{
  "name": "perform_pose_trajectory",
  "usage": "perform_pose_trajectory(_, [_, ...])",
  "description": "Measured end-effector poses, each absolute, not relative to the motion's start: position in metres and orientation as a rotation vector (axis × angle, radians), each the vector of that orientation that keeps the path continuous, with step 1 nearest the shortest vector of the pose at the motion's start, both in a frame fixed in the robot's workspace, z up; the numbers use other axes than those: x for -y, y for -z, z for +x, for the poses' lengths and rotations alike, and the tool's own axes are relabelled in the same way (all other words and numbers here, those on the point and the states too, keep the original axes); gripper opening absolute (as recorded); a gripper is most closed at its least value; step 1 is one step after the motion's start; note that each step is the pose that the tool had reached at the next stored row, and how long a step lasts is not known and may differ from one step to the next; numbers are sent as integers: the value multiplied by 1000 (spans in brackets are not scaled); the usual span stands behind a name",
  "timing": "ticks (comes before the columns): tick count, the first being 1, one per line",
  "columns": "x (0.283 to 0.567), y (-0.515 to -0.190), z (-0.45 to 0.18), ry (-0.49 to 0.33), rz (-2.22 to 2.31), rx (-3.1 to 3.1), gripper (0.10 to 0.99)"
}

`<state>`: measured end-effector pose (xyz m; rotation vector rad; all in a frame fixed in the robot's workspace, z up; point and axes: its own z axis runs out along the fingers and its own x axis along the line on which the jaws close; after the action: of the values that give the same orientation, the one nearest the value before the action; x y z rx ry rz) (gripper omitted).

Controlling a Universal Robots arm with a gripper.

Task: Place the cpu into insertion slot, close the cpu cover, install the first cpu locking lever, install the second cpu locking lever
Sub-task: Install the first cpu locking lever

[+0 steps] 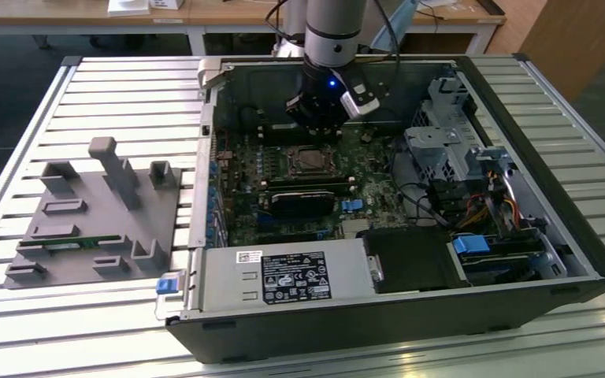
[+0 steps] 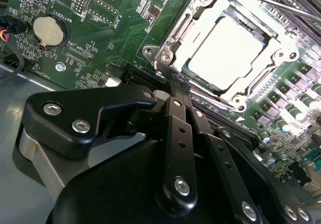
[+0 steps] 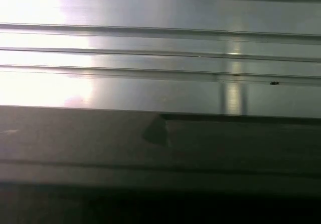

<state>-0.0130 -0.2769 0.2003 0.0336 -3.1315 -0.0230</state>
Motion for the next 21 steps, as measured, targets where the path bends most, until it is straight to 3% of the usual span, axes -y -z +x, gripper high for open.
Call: perform_pose_trajectory(21, [276,-198,-12,-17,33,3130,106])
